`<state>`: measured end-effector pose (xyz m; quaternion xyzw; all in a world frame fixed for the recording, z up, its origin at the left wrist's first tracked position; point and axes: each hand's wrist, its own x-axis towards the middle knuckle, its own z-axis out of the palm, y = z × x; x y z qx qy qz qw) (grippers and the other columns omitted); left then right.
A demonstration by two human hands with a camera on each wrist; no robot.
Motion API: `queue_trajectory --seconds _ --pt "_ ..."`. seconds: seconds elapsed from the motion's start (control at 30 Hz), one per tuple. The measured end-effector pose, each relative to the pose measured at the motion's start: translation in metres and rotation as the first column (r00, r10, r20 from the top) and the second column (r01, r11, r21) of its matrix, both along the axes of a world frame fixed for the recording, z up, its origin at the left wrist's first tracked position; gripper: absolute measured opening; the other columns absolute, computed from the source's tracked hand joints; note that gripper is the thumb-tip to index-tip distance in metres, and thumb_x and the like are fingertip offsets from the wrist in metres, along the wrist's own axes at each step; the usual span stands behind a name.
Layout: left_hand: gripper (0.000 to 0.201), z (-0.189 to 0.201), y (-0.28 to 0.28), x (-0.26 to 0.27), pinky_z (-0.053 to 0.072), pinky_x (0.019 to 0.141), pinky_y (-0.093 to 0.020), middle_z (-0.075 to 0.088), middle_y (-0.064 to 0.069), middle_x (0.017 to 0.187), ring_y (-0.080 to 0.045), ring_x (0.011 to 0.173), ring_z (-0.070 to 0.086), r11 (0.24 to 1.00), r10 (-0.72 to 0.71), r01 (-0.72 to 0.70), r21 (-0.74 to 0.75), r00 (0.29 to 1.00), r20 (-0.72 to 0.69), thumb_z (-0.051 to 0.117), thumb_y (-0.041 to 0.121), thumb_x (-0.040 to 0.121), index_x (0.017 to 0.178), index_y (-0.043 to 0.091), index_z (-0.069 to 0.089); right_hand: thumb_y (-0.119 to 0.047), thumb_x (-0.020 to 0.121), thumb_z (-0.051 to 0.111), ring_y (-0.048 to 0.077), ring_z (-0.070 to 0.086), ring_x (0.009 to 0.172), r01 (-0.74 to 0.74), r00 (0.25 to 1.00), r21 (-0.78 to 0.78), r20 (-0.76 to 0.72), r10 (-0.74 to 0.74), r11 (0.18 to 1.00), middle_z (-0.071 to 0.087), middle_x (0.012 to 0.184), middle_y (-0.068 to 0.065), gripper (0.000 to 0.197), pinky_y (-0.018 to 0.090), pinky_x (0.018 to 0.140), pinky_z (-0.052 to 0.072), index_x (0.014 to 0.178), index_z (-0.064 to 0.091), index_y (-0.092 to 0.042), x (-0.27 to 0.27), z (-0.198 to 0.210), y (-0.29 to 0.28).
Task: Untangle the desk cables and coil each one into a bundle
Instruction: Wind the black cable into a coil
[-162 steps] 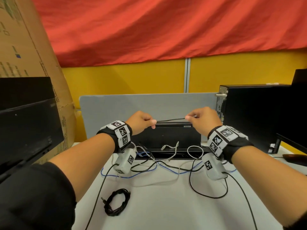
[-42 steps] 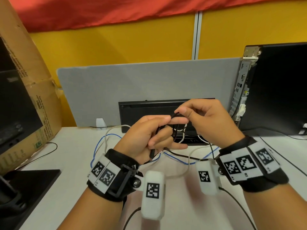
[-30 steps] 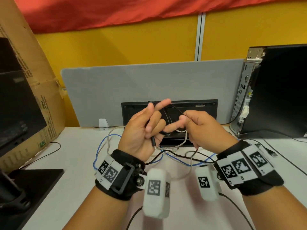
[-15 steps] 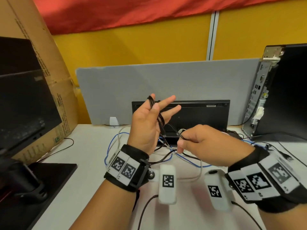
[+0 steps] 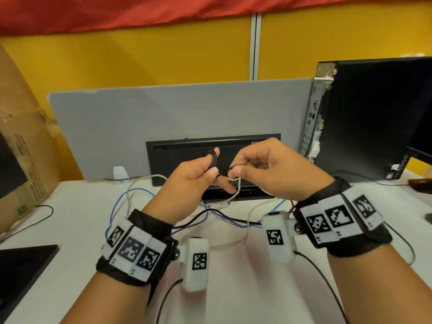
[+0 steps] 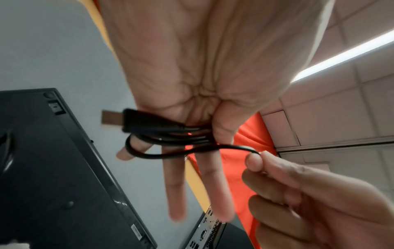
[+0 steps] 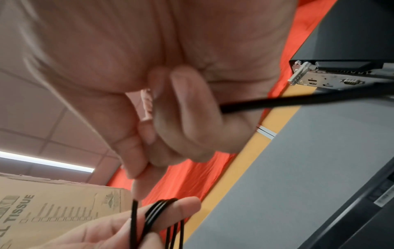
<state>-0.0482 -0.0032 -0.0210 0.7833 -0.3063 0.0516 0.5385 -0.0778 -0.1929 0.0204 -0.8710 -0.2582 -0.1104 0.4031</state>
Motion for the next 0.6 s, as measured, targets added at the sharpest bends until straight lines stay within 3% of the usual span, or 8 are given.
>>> queue_trajectory --seconds 0.07,0.13,0.2,0.3,0.4,0.47,0.53,0.6 --pt "0.033 0.000 0.000 -0.002 0.040 0.094 -0.010 0.072 -0.001 0.065 -0.012 0.085 0.072 0.995 -0.094 0.090 -0.053 0.992 -0.084 0.035 0.006 0.103 0.122 0.021 0.056 -0.022 0.087 0.070 0.006 0.053 0.056 0.029 0.997 0.078 0.068 -0.035 0.996 0.065 0.063 0.001 0.011 0.019 0.058 0.044 0.078 0.074 -0.018 0.003 0.000 -0.004" --pt "0.031 0.000 0.002 -0.002 0.046 0.094 -0.028 0.062 -0.002 0.053 -0.020 0.064 0.069 0.988 -0.139 0.129 -0.087 0.983 -0.116 0.035 0.007 0.103 0.123 0.005 0.059 -0.027 0.081 0.075 0.023 0.057 0.060 0.059 0.984 0.186 0.154 -0.088 0.981 0.068 0.067 0.008 0.009 0.032 0.059 0.048 0.076 0.075 -0.020 0.007 -0.002 -0.004" --pt "0.034 0.001 0.004 -0.003 0.048 0.086 -0.042 0.049 -0.001 0.046 -0.018 0.049 0.057 0.972 -0.206 0.181 -0.149 0.963 -0.176 0.037 0.015 0.101 0.124 0.009 0.061 -0.030 0.075 0.079 0.035 0.058 0.065 0.107 0.962 0.297 0.212 -0.175 0.949 0.068 0.067 0.015 0.009 0.037 0.059 0.049 0.073 0.075 -0.022 0.013 -0.006 -0.004" --pt "0.038 0.002 0.007 -0.005 0.038 0.102 -0.063 0.037 0.004 0.044 -0.012 0.041 0.039 0.903 -0.386 0.301 -0.307 0.883 -0.267 0.037 0.019 0.099 0.123 0.004 0.062 -0.025 0.076 0.079 0.018 0.065 0.071 0.160 0.929 0.399 0.249 -0.275 0.903 0.072 0.070 0.000 0.004 0.031 0.070 0.053 0.074 0.076 -0.027 0.023 -0.014 -0.003" --pt "0.041 0.005 0.007 -0.008 0.039 0.102 -0.066 0.034 0.006 0.046 -0.007 0.039 0.033 0.766 -0.556 0.359 -0.534 0.786 -0.270 0.036 0.018 0.101 0.129 -0.007 0.053 -0.022 0.089 0.067 -0.002 0.065 0.086 0.184 0.921 0.325 0.274 -0.278 0.928 0.072 0.084 -0.019 0.014 0.022 0.082 0.051 0.098 0.076 -0.028 0.032 -0.022 -0.002" --pt "0.045 0.007 0.007 -0.009 0.042 0.097 -0.066 0.042 0.001 0.049 -0.006 0.039 0.037 0.678 -0.609 0.358 -0.642 0.762 -0.218 0.034 0.017 0.102 0.132 -0.015 0.042 -0.023 0.096 0.057 -0.009 0.060 0.077 0.188 0.937 0.229 0.249 -0.244 0.955 0.063 0.071 -0.032 0.024 0.011 0.075 0.044 0.114 0.070 -0.030 0.035 -0.028 -0.001" --pt "0.047 0.009 0.005 -0.009 0.048 0.092 -0.062 0.066 -0.009 0.072 -0.006 0.041 0.047 0.630 -0.601 0.338 -0.700 0.782 -0.163 0.034 0.018 0.101 0.132 -0.017 0.036 -0.020 0.100 0.049 -0.007 0.056 0.068 0.180 0.956 0.124 0.213 -0.204 0.976 0.059 0.064 -0.026 0.030 0.012 0.070 0.041 0.124 0.064 -0.031 0.037 -0.033 0.001" --pt "0.045 0.009 0.005 -0.006 0.052 0.087 -0.055 0.072 -0.011 0.109 -0.009 0.049 0.060 0.581 -0.578 0.310 -0.752 0.808 -0.114 0.034 0.020 0.100 0.132 -0.011 0.034 -0.021 0.101 0.045 -0.004 0.053 0.068 0.181 0.975 -0.001 0.128 -0.179 0.984 0.054 0.067 -0.020 0.031 0.021 0.070 0.042 0.127 0.060 -0.028 0.037 -0.036 0.004"
